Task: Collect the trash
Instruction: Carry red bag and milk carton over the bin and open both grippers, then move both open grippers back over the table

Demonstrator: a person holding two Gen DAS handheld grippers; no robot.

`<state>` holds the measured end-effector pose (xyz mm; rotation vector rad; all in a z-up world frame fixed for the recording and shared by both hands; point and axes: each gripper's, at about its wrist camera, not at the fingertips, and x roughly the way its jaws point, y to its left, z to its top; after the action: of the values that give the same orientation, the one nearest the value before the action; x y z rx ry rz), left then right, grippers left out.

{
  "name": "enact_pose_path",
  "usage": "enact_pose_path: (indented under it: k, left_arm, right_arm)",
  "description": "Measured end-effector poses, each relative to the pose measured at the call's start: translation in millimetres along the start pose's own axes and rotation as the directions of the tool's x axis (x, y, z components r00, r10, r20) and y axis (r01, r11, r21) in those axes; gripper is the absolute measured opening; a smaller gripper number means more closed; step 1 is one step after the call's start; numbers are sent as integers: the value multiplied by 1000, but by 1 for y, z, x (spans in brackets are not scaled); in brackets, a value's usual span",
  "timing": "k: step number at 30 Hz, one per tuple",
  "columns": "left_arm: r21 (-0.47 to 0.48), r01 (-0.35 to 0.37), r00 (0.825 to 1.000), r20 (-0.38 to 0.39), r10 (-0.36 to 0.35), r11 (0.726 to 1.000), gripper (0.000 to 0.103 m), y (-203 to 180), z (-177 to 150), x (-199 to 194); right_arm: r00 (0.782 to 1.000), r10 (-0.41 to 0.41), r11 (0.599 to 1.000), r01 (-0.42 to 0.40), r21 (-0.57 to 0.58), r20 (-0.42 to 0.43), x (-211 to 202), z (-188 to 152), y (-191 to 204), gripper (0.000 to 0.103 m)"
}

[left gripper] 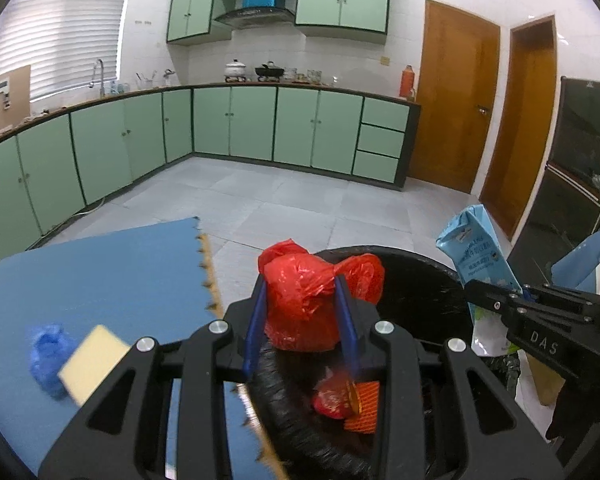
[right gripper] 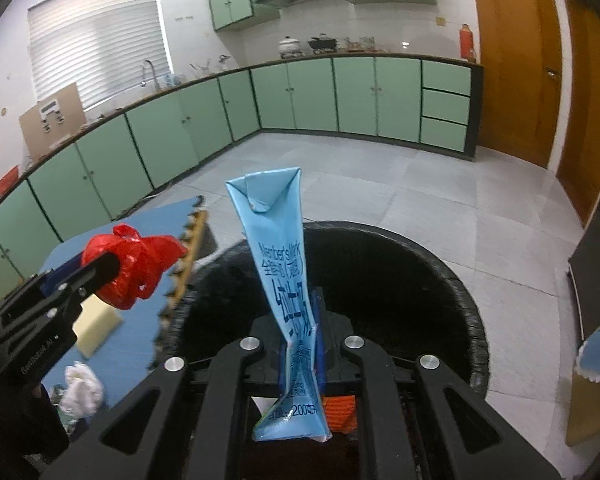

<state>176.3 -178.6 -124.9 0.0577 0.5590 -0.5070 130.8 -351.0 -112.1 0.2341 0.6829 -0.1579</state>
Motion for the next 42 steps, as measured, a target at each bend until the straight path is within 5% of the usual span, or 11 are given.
enact_pose_path:
  k: [11, 14, 19, 25, 31, 42]
  left_arm:
    - [10, 50, 996, -81, -49, 999, 32, -20, -11, 49]
    - [10, 72, 992, -107, -71, 997, 40, -22, -10, 56]
    - [-5, 87, 989, -116, -87, 996, 62, -18, -12, 55]
    - [-35, 75, 992, -100, -78, 997, 71, -7, -5, 44]
    - [-55, 29, 999, -40, -31, 998, 78, 20, 5, 7]
    - [-73, -124, 992, 17, 126, 990, 80, 85, -11, -85]
  right_arm:
    - [997, -47, 998, 49, 39, -64, 38, -13, -53, 11]
    - [995, -57, 997, 61, 45, -81, 45, -16, -57, 15]
    - [991, -103, 992, 109, 65, -84, 45, -24, -63, 60]
    - [989, -138, 985, 143, 95, -60, 33, -27, -68, 88]
    - [991, -132, 989, 132, 73, -2, 8, -19, -45, 92]
    - [997, -3, 1000, 2, 20, 80, -36, -24, 45, 94]
